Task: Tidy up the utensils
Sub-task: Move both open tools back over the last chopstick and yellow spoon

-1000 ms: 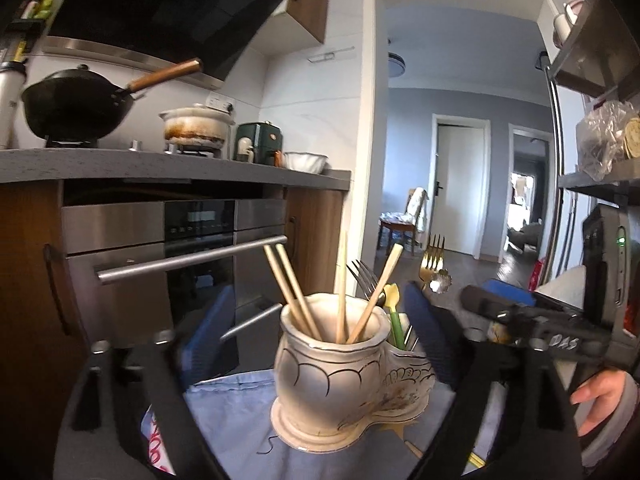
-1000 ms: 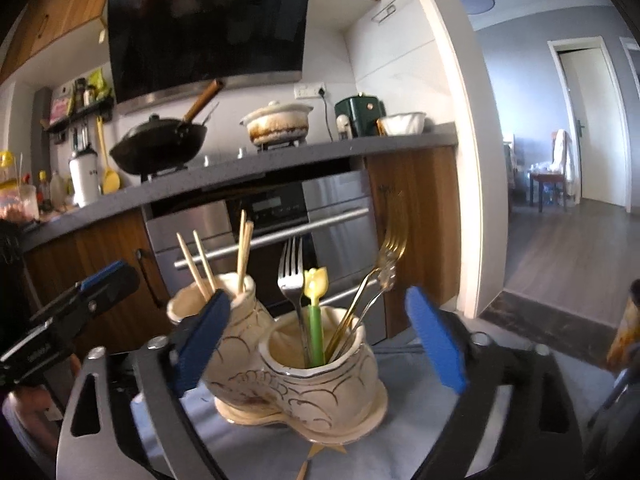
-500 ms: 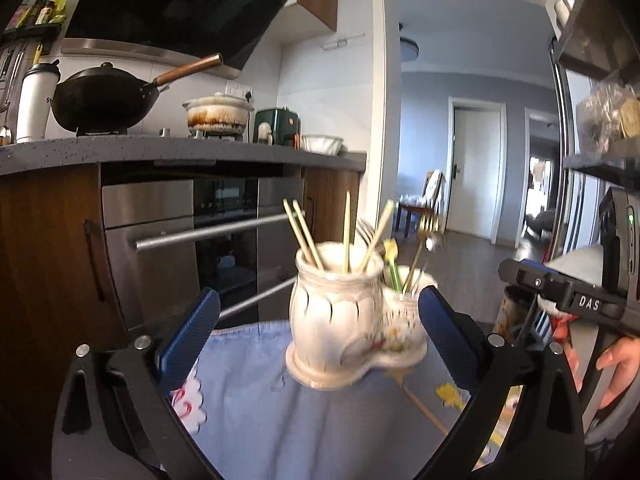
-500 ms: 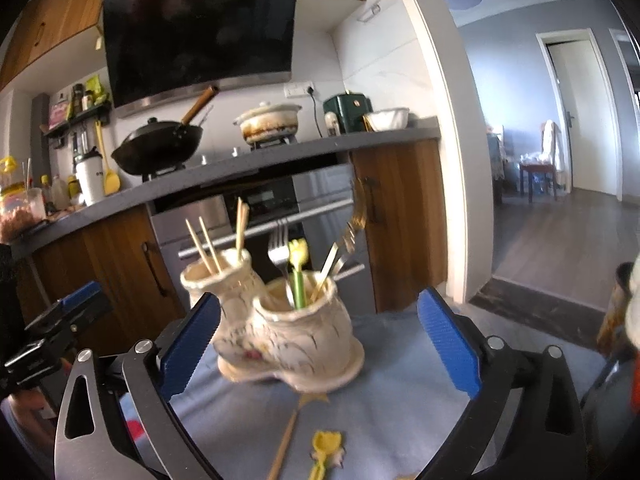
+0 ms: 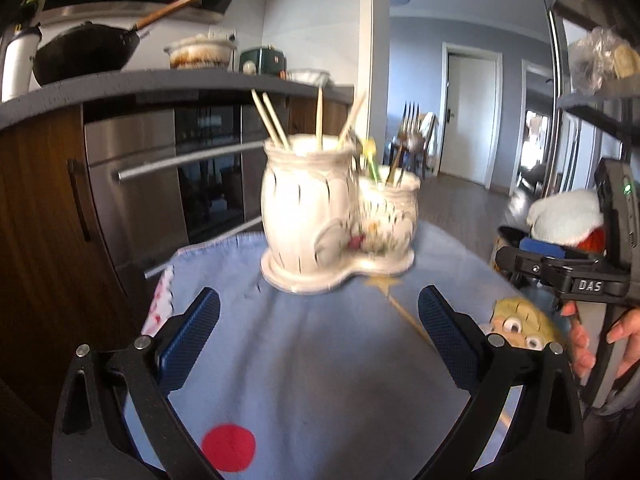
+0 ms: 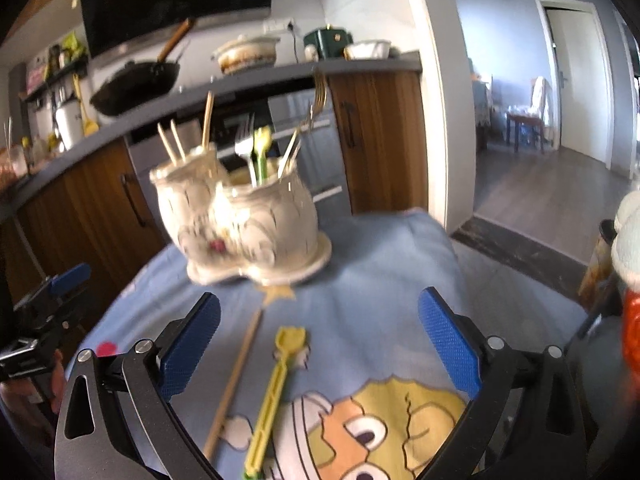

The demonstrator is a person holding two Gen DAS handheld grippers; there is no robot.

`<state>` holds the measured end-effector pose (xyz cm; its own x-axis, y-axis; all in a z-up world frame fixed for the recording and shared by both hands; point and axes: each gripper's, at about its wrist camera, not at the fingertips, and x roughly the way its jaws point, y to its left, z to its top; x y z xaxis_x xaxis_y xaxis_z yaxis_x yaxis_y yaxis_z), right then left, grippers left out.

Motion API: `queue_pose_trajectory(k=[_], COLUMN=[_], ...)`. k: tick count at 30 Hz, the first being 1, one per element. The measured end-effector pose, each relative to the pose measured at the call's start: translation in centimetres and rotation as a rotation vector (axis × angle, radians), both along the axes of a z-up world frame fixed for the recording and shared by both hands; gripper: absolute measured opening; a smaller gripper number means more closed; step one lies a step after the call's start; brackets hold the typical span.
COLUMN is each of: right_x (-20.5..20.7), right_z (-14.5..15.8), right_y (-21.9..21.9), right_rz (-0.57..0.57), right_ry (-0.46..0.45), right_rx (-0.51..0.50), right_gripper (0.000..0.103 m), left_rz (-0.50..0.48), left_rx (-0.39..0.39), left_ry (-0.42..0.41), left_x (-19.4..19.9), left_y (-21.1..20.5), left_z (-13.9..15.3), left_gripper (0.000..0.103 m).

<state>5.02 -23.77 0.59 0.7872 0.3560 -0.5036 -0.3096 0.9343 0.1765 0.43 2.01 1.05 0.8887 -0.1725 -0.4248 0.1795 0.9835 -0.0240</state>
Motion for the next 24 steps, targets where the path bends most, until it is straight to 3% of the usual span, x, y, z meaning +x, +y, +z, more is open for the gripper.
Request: queue_pose_trajectory(k=[5, 10, 17, 24], right_x=[0.1, 0.2, -0.3, -0.6], right_z=[-1.4, -2.1, -3.0, -3.7], right_y=[0.6, 1.7, 3.3, 4.3], right_rz=[0.026, 0.078, 0.134, 0.173], right_ry=[0.053, 0.091, 0.153, 0.177], right_rx=[-0.052, -0.086, -0.144, -0.168], right_gripper=[0.098, 0.095, 0.06, 0.039], left_rz=[-0.014, -0.022, -0.054, -0.059], left_rx=[0.021, -0.018, -0.051, -0.068], left_ry=[0.057, 0.089, 0.099, 0.113], left_x=[0.7, 1.0, 1.0, 1.2], left_y=[-0.8, -0.5, -0.3, -0.2], left_z=[-1.9, -2.6, -2.8, -2.9], left_gripper=[0.098, 0.098, 0.098, 0.098])
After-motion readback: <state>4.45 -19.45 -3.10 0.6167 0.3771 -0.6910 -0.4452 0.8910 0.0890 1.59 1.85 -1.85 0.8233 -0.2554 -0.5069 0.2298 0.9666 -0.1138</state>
